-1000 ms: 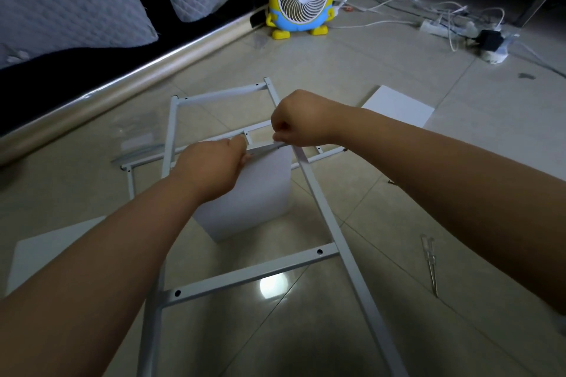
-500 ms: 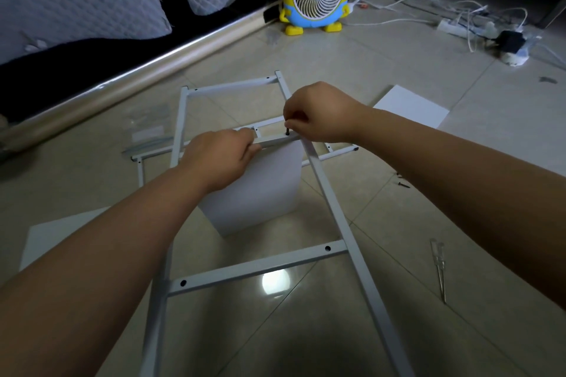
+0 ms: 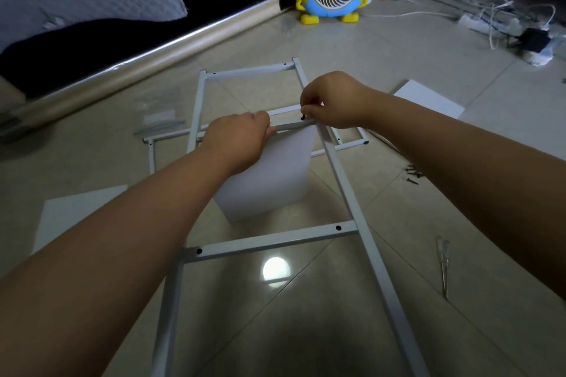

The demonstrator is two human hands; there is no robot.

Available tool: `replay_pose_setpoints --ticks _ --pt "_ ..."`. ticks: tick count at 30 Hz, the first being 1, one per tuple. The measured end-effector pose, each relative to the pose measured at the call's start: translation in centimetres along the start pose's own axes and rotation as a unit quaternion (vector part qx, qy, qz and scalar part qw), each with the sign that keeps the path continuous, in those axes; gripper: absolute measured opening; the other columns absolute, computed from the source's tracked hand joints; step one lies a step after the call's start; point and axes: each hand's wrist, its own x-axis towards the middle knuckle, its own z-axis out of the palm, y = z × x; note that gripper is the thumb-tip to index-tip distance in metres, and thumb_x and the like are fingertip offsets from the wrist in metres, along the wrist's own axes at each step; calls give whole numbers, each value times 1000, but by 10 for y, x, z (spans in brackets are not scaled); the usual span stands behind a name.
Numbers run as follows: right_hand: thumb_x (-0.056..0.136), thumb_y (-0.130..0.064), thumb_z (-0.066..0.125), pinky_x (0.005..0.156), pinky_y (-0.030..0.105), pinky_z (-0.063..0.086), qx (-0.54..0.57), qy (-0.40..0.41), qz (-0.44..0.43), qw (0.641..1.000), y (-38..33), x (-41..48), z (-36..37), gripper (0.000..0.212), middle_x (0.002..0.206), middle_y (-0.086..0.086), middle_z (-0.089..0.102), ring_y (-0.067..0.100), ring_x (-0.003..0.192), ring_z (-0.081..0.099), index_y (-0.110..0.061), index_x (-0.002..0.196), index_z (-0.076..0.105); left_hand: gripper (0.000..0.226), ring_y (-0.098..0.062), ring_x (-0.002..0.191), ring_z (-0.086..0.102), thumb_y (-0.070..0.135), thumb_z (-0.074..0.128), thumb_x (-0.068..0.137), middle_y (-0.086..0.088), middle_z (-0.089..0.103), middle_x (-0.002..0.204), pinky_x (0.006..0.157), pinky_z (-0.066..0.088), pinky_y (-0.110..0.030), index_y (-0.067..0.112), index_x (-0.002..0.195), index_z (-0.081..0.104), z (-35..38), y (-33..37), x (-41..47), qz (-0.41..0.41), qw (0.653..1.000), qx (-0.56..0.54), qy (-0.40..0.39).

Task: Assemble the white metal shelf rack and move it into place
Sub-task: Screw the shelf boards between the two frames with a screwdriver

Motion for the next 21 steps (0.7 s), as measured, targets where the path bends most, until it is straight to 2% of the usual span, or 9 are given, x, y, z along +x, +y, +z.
replay_pose_setpoints --ticks 2,6,11,16,21 --pt "92 -14 48 73 25 32 -2 -16 -1 1000 -1 5 -1 25 106 15 65 26 101 55 -2 104 66 38 -32 94 55 35 23 101 -15 57 111 65 32 -34 6 114 44 -1 0 0 2 1000 19 -4" --pt "93 -13 45 78 27 36 -9 -15 -9 1000 -1 9 4 26 106 15 65 27 100 56 -1 103 65 37 -32 98 55 34 23 101 -16 56 113 67 32 -33 5 114 44 -3 -1 0 6 999 25 -22" --pt "92 -13 47 76 30 34 -6 62 -34 997 3 5 17 24 98 18 65 31 94 56 2 95 66 35 -33 104 52 35 27 100 -15 53 118 74 37 -35 6 115 42 -8 -15 -2 33 997 2 -68" --pt "92 -11 47 77 34 35 1 96 -61 993 2 4 23 23 97 19 62 32 93 53 3 95 65 33 -32 106 54 30 26 102 -17 52 120 77 40 -35 4 117 40 -9 -14 -2 38 995 57 -69" --pt "92 -10 46 77 34 36 -3 100 -76 992 5 6 24 23 97 20 61 33 94 53 3 96 65 22 -33 103 56 15 32 99 -14 53 119 69 34 -33 7 117 40 -9 -6 -4 12 995 71 -64"
